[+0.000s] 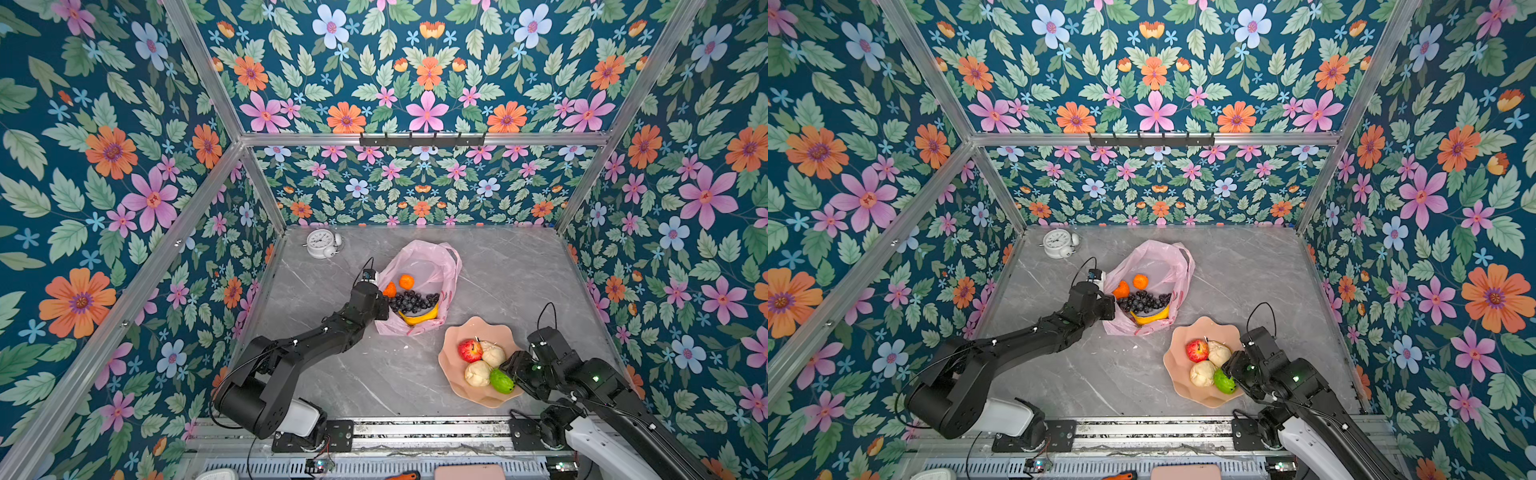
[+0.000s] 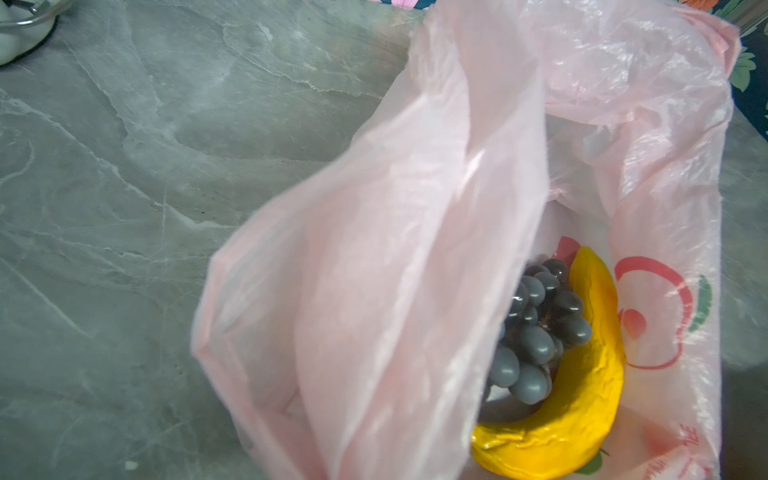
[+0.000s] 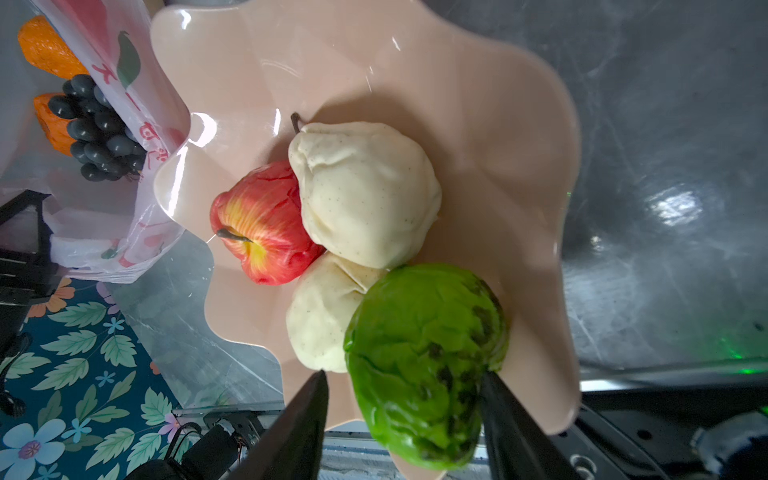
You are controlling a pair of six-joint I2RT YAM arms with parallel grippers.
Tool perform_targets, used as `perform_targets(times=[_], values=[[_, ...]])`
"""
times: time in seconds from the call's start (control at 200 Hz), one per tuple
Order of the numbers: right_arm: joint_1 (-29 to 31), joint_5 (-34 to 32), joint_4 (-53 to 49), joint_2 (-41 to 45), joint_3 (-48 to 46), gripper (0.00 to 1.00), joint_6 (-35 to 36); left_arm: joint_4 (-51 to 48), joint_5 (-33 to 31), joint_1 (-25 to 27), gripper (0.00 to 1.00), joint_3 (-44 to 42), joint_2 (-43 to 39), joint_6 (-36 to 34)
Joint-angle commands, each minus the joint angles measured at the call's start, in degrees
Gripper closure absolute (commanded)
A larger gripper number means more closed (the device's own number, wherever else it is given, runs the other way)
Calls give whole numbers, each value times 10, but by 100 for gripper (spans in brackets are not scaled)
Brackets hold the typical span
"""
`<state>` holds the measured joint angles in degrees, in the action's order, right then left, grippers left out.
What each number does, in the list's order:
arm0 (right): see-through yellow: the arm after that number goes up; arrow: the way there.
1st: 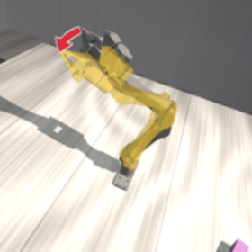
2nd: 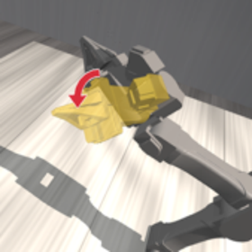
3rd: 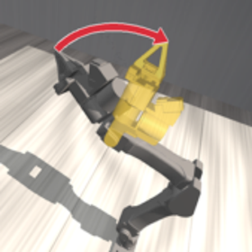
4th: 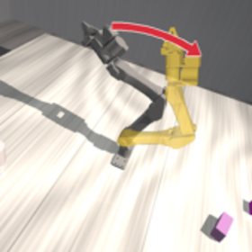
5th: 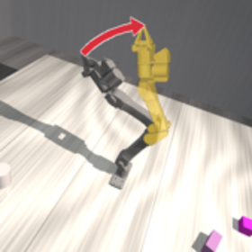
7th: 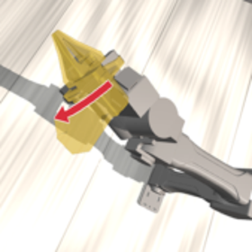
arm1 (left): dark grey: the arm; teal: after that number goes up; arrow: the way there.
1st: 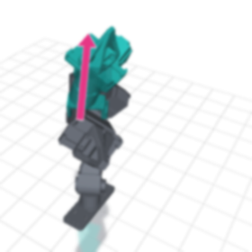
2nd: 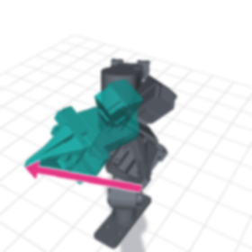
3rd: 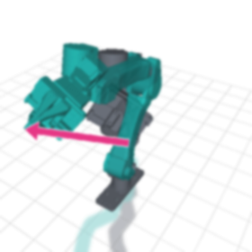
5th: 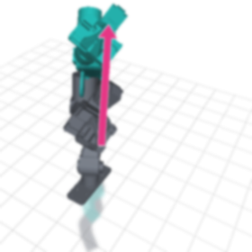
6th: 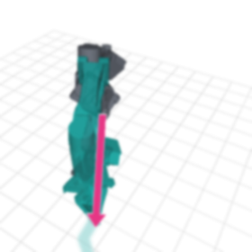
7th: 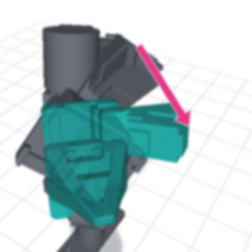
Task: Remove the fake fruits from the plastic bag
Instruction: 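Lower the green fruit onto the pink plate's edge nearest the robot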
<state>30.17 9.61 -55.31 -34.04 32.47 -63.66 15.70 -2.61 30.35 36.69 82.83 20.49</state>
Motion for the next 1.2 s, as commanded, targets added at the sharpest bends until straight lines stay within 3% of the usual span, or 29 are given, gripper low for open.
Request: perform_targets(times=[0.0,0.545,0.785,0.965,1.195], values=[[0,2,10,0,-13,40,-3,5,0,-1,98,6,1,-5],[0,8,127,-36,-55,39,-15,5,0,-1,98,7,2,-5],[0,-16,123,-75,-41,27,12,5,0,-1,98,6,1,-5],[0,-35,99,-93,-15,28,38,5,-1,-1,98,6,0,-6],[0,-12,139,-103,-37,35,28,5,2,0,98,7,1,-5]])
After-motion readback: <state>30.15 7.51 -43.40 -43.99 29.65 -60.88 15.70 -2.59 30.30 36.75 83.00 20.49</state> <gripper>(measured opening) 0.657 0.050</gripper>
